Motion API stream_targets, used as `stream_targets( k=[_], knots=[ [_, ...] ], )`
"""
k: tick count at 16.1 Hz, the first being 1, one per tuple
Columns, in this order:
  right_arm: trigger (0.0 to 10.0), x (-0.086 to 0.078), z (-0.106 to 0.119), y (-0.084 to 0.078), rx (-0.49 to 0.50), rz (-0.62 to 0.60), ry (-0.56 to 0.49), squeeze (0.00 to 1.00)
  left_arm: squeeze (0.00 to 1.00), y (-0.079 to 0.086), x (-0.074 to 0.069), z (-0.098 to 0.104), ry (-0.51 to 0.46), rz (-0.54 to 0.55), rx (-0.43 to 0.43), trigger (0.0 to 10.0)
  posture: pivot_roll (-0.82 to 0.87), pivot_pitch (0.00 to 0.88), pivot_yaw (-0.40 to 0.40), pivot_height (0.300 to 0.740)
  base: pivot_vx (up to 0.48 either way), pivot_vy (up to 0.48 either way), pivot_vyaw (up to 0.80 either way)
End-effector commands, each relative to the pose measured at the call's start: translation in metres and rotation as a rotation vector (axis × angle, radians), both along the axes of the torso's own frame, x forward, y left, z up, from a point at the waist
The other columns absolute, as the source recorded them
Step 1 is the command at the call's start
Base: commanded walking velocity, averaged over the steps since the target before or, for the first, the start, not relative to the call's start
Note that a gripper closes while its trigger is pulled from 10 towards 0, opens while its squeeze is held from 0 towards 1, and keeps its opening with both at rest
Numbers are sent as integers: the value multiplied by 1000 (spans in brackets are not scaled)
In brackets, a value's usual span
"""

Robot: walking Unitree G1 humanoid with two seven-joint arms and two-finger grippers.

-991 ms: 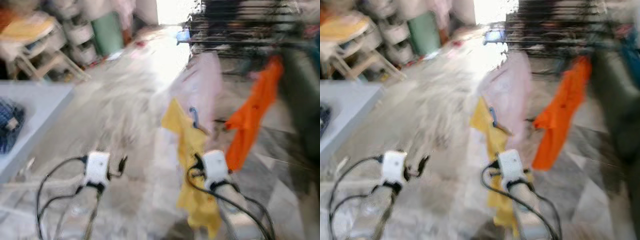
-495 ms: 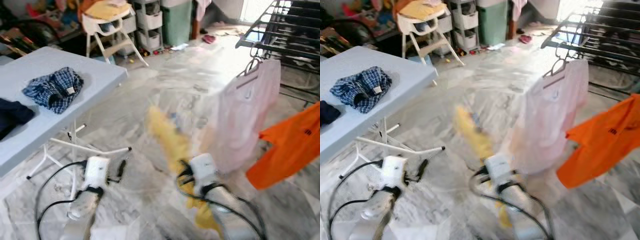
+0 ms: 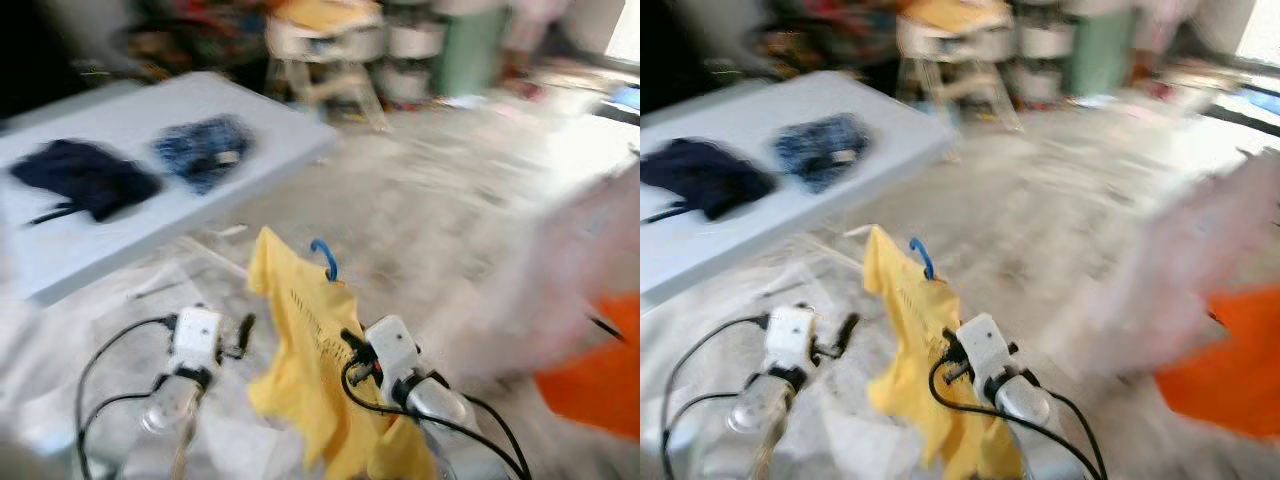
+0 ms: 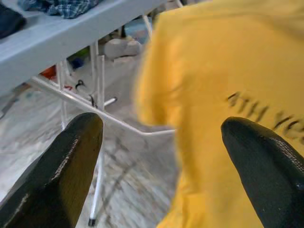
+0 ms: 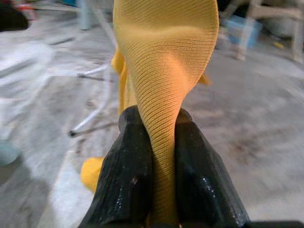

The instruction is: Hang hanger

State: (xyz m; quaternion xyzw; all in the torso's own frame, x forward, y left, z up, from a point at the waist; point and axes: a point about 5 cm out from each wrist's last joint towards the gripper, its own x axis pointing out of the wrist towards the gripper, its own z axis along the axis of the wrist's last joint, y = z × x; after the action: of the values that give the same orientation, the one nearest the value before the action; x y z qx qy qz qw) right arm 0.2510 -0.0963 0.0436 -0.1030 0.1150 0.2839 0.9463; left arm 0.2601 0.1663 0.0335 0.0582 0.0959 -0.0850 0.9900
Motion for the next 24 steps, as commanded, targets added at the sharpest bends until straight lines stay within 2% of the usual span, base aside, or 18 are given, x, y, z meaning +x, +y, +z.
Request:
stream_targets(
  k=[1, 12, 14, 16, 18, 20, 21, 22, 24],
  knots=[
    [10000, 2, 11, 4, 31, 6, -45, 0, 0, 4, -2, -2, 12, 8, 13, 10000, -158, 0, 81, 740, 0, 0, 800],
    [10000, 5, 11, -9, -24, 74, -45, 0, 0, 7, -8, -7, 22, 26, 15, 10000, -145, 0, 72, 740, 0, 0, 800],
    [10000, 11, 18, -22, 0, 99, -45, 0, 0, 14, -10, -8, 26, 12, 37, 10000, -143, 0, 76, 740, 0, 0, 0],
    [10000, 14, 25, -33, -17, 151, -66, 0, 0, 23, -12, -10, 33, 10, 55, 10000, -138, 0, 86, 740, 0, 0, 0],
    [10000, 15, 28, -51, -73, 233, -59, 0, 0, 34, -13, -12, 49, 25, 77, 10000, -134, 0, 94, 740, 0, 0, 0],
    [10000, 15, 33, -62, -106, 305, -58, 0, 0, 38, -12, -12, 54, 21, 102, 10000, -132, 0, 99, 740, 0, 0, 0],
    [10000, 18, 35, -68, -116, 299, -44, 0, 0, 39, -9, -10, 51, 22, 78, 10000, -132, 0, 101, 740, 0, 0, 0],
    [10000, 21, 37, -70, -108, 290, -36, 0, 0, 40, -7, -10, 56, 29, 71, 10000, -132, 0, 101, 740, 0, 0, 0],
    [10000, 15, 39, -65, -85, 380, -36, 0, 0, 35, -3, -7, 45, 11, 65, 10000, -134, 0, 103, 740, 0, 0, 213]
  ],
)
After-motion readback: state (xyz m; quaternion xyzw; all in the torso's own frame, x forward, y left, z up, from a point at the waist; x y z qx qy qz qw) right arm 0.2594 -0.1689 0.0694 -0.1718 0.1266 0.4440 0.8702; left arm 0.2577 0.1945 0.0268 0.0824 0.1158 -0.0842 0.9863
